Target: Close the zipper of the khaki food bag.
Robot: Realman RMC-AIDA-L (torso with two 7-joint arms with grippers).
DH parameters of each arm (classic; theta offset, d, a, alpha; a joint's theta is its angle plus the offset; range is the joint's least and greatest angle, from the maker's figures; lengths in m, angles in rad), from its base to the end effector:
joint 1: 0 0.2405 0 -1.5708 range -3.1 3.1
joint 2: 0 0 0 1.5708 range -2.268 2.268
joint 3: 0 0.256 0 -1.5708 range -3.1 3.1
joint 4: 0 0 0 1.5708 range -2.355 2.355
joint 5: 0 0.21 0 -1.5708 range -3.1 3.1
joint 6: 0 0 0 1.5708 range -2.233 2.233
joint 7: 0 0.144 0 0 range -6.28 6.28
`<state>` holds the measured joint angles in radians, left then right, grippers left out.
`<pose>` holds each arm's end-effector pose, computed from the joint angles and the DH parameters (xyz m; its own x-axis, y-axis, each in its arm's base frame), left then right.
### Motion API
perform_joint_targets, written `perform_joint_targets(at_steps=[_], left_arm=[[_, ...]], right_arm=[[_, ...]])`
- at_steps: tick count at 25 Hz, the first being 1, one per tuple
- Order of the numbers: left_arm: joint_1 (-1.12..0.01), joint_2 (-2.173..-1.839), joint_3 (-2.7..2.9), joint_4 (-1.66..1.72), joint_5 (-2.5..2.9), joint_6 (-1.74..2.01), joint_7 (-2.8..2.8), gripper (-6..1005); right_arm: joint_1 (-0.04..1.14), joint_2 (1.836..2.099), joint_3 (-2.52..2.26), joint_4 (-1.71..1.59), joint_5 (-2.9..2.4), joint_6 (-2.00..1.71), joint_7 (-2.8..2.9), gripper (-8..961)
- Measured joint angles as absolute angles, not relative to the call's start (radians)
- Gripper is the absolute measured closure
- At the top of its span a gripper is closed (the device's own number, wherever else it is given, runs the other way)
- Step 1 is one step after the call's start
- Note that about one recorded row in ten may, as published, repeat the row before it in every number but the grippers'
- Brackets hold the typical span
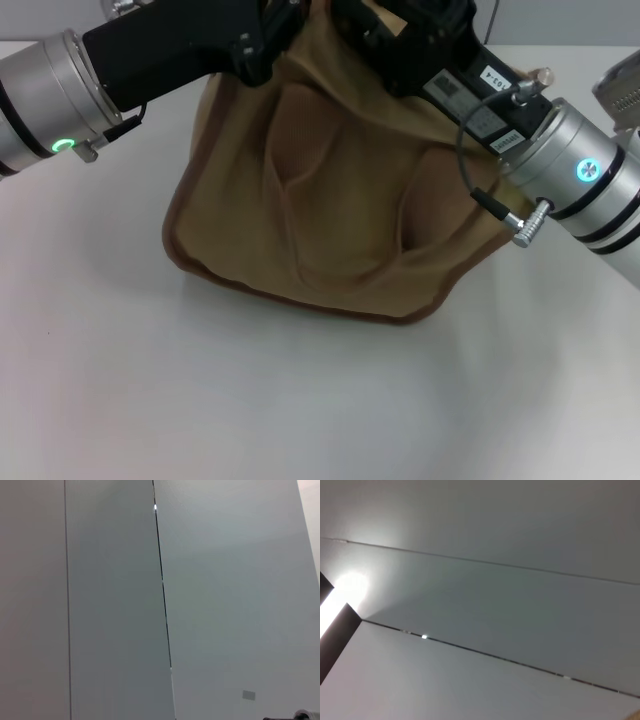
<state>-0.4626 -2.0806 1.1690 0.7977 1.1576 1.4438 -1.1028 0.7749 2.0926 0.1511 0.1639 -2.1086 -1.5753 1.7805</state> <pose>-0.1682 0.3502 0.0222 0.6014 -0.1595 0.7828 0.2277 -0.9050 -0.3594 0.1512 0.3417 -0.0596 -0.2552 -0.7769 -0.5756 -0.4904 -0.4091 0.7695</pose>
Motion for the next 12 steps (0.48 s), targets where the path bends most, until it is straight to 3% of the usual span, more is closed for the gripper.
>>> perform_joint_targets(at_steps=[5, 12], left_arm=[[-0.462, -2.081, 1.166, 0.796, 1.158, 1.444, -1.103, 972], [-0.462, -2.081, 1.167, 0.796, 1.156, 1.432, -1.103, 972]], right_arm=[[0.766, 2.092, 0.159, 0.164, -2.107, -1.586, 1.757, 650], [0.775, 2.091, 0.153, 0.163, -2.112, -1.617, 1.719, 863]])
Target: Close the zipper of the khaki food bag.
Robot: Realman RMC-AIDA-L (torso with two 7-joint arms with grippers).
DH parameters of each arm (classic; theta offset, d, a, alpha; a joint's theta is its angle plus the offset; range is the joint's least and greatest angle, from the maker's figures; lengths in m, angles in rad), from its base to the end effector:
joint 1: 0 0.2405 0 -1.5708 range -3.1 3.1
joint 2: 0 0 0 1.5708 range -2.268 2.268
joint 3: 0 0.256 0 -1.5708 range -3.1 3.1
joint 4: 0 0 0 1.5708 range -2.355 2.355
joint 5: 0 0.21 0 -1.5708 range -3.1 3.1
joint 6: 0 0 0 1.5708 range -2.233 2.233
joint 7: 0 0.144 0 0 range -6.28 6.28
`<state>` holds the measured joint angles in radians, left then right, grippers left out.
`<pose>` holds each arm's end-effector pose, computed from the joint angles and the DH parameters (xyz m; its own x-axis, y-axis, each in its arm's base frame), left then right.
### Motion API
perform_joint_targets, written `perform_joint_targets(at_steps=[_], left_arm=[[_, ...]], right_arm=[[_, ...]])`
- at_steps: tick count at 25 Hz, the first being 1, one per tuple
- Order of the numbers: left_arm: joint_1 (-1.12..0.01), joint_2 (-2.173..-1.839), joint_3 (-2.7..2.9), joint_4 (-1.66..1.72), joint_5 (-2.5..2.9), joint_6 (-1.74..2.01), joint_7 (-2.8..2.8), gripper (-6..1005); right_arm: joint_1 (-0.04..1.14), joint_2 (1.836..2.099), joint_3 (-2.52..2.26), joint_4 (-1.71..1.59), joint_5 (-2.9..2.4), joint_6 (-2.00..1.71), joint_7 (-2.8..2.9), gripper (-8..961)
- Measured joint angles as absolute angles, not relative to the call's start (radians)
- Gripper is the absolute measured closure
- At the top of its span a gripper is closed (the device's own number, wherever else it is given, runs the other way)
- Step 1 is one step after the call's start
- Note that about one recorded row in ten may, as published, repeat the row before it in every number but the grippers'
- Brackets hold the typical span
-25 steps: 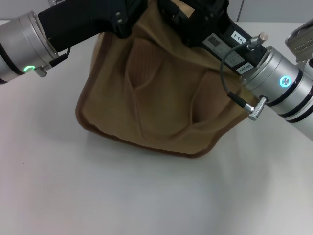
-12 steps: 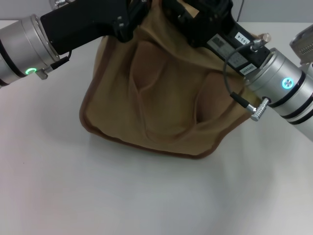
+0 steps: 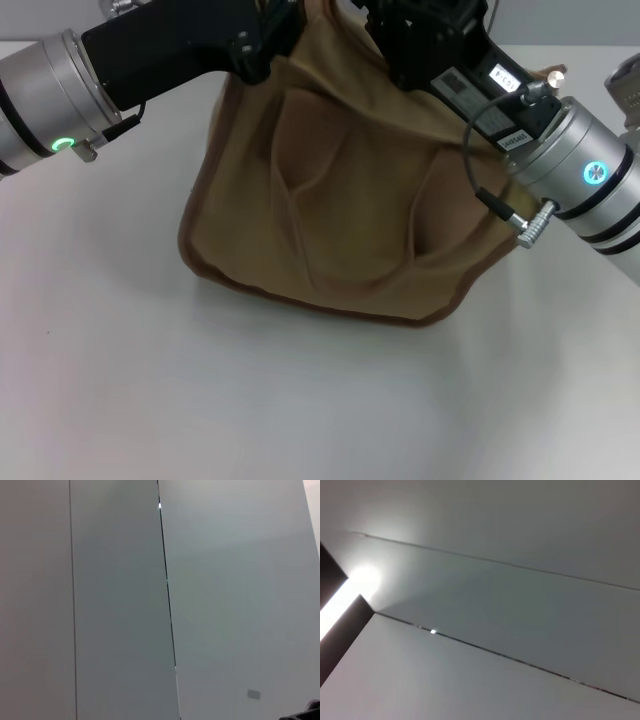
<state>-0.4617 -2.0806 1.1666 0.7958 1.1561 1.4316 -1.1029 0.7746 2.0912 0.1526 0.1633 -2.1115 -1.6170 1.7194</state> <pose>-0.1698 0.3518 0.0225 0.6041 -0.1560 0.7815 0.2404 -0.8993 -0.3654 0.1485 0.3385 -0.0553 -0.2177 -0.7530 -0.6209 -0.4715 -0.4759 0.7424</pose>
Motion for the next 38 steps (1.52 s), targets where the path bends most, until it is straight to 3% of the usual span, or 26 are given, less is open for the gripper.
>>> perform_joint_targets(at_steps=[4, 29, 38], left_arm=[[-0.462, -2.08, 1.164, 0.796, 1.155, 1.427, -1.103, 972], [-0.463, -2.078, 1.158, 0.796, 1.14, 1.416, -1.1, 971], [-0.463, -2.079, 1.161, 0.801, 1.139, 1.416, -1.1, 971]], right_arm=[[0.775, 2.091, 0.151, 0.164, -2.113, -1.628, 1.7, 938], [0.738, 2.088, 0.146, 0.119, -2.118, -1.701, 1.64, 954], [0.72, 2.086, 0.155, 0.107, -2.117, -1.713, 1.434, 906]])
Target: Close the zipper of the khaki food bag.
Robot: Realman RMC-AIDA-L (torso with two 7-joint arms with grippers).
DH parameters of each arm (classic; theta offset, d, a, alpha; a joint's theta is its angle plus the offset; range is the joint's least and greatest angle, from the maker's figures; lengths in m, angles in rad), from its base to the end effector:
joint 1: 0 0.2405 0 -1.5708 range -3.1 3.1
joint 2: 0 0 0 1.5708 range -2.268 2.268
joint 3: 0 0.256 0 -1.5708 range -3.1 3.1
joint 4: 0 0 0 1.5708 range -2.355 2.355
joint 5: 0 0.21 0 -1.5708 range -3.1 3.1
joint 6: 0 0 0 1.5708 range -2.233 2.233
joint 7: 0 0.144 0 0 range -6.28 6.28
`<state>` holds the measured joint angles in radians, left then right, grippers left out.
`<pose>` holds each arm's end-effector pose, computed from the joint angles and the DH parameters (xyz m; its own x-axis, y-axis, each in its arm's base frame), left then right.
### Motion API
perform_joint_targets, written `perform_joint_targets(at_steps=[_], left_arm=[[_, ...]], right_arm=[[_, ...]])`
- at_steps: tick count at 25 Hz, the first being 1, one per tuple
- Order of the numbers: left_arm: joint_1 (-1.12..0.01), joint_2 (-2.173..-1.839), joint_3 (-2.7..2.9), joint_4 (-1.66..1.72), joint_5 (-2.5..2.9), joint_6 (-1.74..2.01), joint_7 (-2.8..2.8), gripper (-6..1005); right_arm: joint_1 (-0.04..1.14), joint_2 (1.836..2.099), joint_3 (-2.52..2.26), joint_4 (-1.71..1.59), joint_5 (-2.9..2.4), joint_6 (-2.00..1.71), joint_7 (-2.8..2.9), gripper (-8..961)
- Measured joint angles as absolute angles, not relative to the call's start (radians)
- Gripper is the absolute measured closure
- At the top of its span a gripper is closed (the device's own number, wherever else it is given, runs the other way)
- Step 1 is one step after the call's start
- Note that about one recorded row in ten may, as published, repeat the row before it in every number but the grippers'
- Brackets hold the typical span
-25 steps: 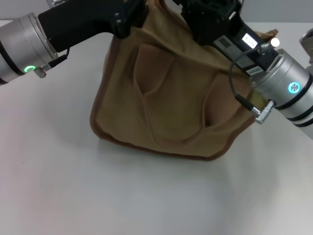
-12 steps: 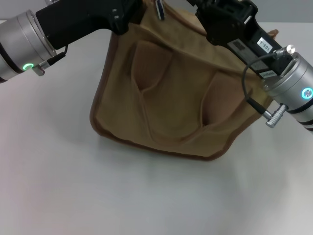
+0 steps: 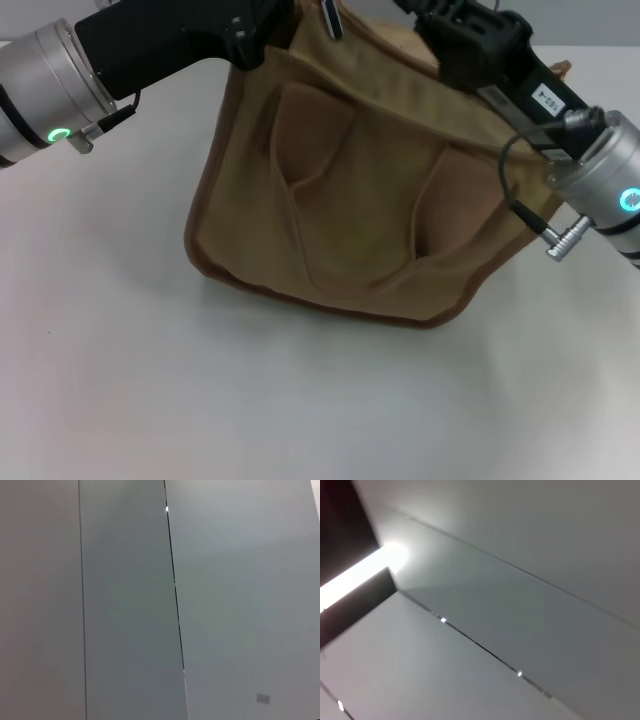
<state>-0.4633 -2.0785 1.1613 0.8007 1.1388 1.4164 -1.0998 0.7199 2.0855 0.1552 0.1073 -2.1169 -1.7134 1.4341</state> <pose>-0.1692 0.3555 0.0271 0.5979 -0.1680 0.7838 0.2534 -0.8880 -0.3836 0.1694 0.3279 -0.0388 -0.0814 -0.5477 -0.8327 -0.4986 -0.7011 0.5098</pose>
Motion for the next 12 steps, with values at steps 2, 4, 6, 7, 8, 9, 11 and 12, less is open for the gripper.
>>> perform_joint_targets(at_steps=[2, 4, 6, 7, 8, 9, 11, 12], left_arm=[[-0.463, -2.079, 1.163, 0.802, 1.138, 1.417, -1.1, 971], [-0.463, -2.079, 1.163, 0.802, 1.138, 1.417, -1.1, 971], [-0.464, -2.079, 1.162, 0.801, 1.138, 1.417, -1.1, 971], [-0.464, -2.079, 1.16, 0.8, 1.138, 1.417, -1.1, 971], [-0.464, -2.079, 1.16, 0.8, 1.138, 1.417, -1.1, 971], [-0.464, -2.079, 1.16, 0.8, 1.138, 1.417, -1.1, 971], [-0.465, -2.079, 1.161, 0.8, 1.138, 1.417, -1.1, 971], [-0.465, -2.079, 1.162, 0.8, 1.138, 1.417, -1.101, 971]], right_arm=[[0.713, 2.084, 0.147, 0.103, -2.12, -1.737, 1.235, 895], [0.714, 2.084, 0.141, 0.099, -2.126, -1.74, 1.17, 884], [0.716, 2.085, 0.133, 0.095, -2.147, -1.74, 1.063, 873], [0.718, 2.086, 0.131, 0.094, -2.168, -1.739, 0.973, 868], [0.718, 2.086, 0.131, 0.094, -2.168, -1.739, 0.973, 863], [0.718, 2.087, 0.131, 0.094, -2.175, -1.738, 0.94, 857], [0.721, 2.087, 0.131, 0.095, -2.185, -1.731, 0.889, 846], [0.723, 2.087, 0.131, 0.094, -2.188, -1.715, 0.863, 841]])
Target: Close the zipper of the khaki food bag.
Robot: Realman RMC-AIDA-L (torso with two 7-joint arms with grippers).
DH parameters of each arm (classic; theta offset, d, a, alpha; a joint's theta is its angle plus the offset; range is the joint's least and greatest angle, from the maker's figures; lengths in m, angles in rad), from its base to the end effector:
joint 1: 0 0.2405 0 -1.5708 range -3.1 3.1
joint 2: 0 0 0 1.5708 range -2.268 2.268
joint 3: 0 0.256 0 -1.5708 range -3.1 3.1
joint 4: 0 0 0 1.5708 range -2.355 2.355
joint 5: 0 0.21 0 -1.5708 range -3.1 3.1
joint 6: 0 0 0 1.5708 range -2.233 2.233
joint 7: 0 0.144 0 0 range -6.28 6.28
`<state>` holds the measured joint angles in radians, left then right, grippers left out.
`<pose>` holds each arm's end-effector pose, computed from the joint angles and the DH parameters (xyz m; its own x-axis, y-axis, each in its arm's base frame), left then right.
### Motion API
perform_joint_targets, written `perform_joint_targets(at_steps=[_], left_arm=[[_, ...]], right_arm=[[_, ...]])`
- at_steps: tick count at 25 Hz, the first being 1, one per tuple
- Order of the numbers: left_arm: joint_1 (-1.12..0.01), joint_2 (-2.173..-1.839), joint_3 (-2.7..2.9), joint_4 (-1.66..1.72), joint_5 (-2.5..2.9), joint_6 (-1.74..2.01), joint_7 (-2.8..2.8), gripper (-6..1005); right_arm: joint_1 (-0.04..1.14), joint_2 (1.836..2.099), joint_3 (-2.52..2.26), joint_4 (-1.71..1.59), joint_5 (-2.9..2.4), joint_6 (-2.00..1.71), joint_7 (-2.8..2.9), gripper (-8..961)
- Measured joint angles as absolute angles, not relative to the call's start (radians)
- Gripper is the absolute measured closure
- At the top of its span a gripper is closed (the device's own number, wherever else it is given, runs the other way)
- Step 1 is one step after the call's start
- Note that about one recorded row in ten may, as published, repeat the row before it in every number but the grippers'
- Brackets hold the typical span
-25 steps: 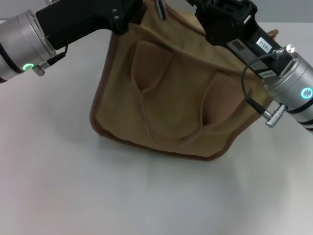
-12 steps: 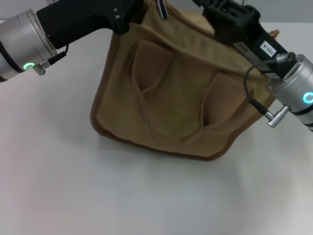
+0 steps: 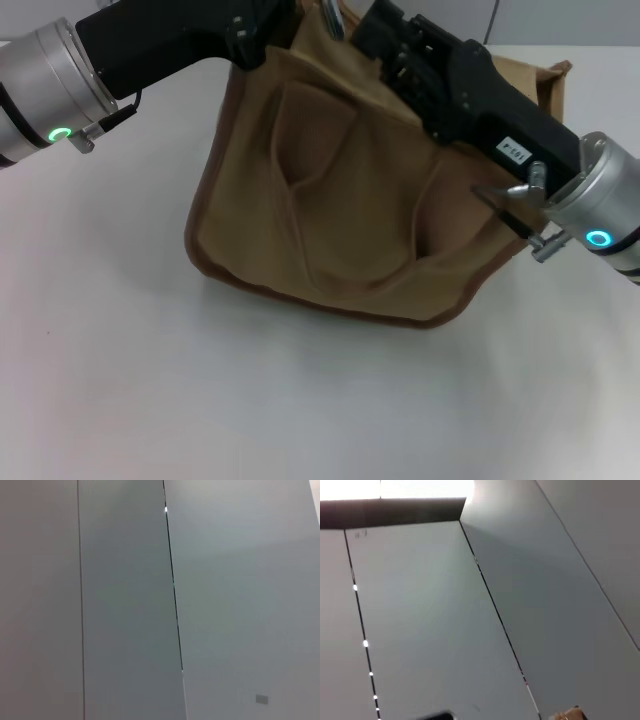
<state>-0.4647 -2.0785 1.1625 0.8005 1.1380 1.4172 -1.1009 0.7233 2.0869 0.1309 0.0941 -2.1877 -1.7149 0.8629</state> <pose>-0.1685 0.3555 0.0269 0.5968 -0.1676 0.7847 0.2521 -0.8892 -0.3817 0.1688 0.3202 -0.0479 0.2660 -0.1184 -0.9567 -0.4127 -0.9109 -0.0020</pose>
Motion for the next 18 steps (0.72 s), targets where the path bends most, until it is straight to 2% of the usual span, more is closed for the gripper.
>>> perform_joint_targets(at_steps=[2, 18], left_arm=[[-0.465, -2.079, 1.166, 0.804, 1.138, 1.417, -1.108, 971], [-0.471, -2.08, 1.169, 0.804, 1.138, 1.417, -1.112, 972]], right_arm=[[0.728, 2.087, 0.131, 0.093, -2.188, -1.702, 0.859, 667], [0.762, 2.086, 0.13, 0.1, -2.194, -1.655, 0.892, 647]])
